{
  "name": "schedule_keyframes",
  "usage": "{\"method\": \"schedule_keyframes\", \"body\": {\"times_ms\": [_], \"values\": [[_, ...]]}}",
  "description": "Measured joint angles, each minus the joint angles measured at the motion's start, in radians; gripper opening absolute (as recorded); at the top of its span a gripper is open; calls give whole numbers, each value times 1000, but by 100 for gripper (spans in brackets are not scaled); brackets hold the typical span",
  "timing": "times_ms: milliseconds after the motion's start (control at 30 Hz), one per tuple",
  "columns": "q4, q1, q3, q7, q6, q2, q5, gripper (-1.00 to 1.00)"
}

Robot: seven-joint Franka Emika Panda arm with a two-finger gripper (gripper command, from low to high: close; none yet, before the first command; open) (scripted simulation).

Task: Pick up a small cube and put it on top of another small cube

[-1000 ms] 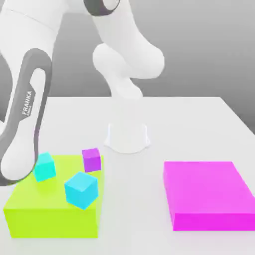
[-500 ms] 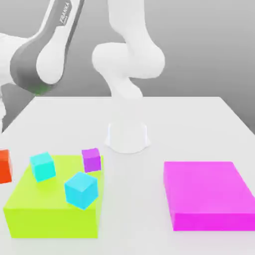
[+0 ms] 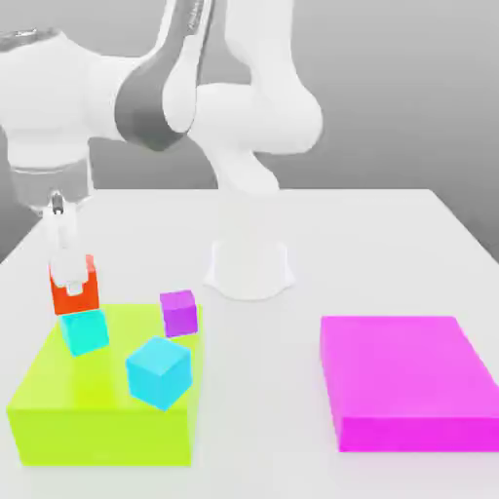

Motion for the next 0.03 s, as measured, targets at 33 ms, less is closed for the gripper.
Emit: {"method": "schedule_keyframes", "body": {"times_ms": [33], "values": [[0, 0, 0, 0, 0, 0, 0, 100]]}}
